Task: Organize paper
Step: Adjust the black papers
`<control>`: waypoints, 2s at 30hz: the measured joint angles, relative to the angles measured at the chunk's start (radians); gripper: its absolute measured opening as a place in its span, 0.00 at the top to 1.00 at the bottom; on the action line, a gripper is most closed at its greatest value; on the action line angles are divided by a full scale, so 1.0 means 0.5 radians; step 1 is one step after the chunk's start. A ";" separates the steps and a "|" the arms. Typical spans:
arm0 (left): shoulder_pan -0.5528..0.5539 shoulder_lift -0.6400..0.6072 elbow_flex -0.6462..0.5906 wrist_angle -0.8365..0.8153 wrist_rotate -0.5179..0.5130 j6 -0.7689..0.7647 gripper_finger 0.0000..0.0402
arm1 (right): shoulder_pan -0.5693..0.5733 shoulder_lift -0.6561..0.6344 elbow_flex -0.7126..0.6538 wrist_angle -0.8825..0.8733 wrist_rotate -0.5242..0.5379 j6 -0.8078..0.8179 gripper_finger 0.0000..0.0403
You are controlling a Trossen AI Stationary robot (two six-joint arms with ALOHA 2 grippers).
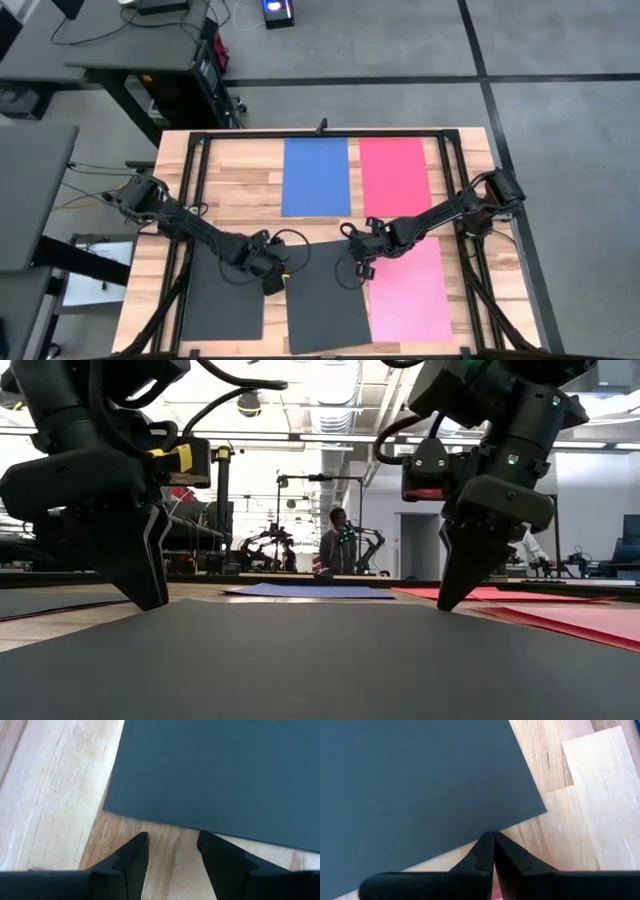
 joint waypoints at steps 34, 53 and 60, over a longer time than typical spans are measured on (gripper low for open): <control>0.195 0.002 -0.002 -0.075 -0.117 0.048 0.60 | -0.129 0.002 0.003 0.050 -0.045 0.078 1.00; 0.123 -0.003 -0.002 -0.116 -0.097 -0.041 0.60 | -0.166 0.002 0.001 0.028 0.026 0.072 1.00; 0.103 -0.157 -0.014 -0.331 -0.059 -0.095 0.60 | -0.166 0.002 0.001 -0.002 0.020 0.088 1.00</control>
